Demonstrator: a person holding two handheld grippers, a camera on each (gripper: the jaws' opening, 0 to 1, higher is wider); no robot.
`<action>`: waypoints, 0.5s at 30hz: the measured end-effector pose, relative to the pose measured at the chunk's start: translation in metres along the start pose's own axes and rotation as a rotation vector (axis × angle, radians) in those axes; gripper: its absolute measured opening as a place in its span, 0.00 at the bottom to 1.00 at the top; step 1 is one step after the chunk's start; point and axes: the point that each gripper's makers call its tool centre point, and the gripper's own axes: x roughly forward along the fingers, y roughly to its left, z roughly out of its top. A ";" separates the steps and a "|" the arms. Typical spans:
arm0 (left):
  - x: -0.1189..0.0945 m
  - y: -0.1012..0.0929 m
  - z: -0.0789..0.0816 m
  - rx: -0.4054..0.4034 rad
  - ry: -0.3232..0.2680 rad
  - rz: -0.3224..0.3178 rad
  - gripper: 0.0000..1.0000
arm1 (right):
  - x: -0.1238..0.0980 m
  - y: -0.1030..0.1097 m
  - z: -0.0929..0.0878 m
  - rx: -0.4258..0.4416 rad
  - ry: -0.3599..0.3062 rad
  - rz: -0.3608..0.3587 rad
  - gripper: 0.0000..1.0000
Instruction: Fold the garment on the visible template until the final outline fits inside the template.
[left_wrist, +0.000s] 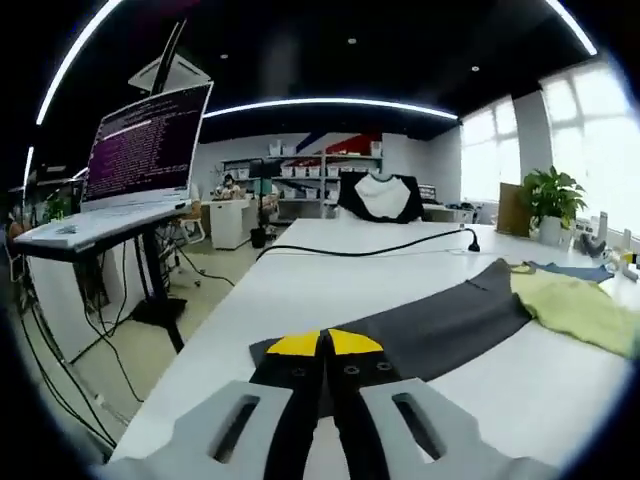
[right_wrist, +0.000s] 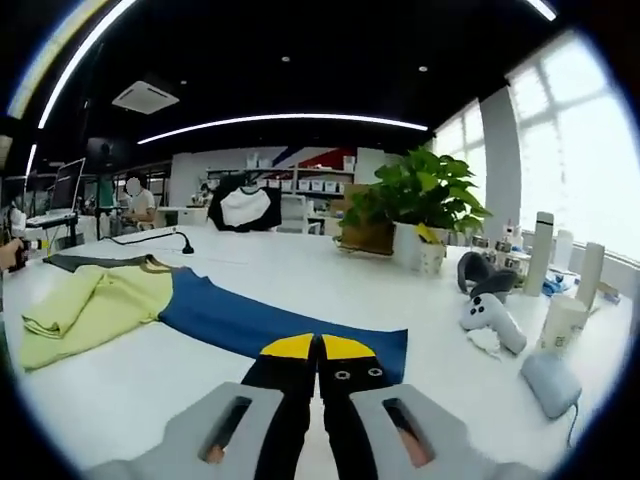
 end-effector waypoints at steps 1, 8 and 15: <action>-0.001 -0.012 0.008 -0.034 -0.023 -0.047 0.01 | -0.003 0.001 0.001 -0.001 -0.006 0.000 0.00; -0.020 -0.052 0.031 -0.033 -0.087 -0.127 0.01 | -0.022 0.013 0.012 -0.005 -0.042 -0.024 0.00; -0.044 -0.096 0.030 -0.047 -0.121 -0.179 0.01 | -0.035 0.024 0.022 0.038 -0.055 -0.021 0.00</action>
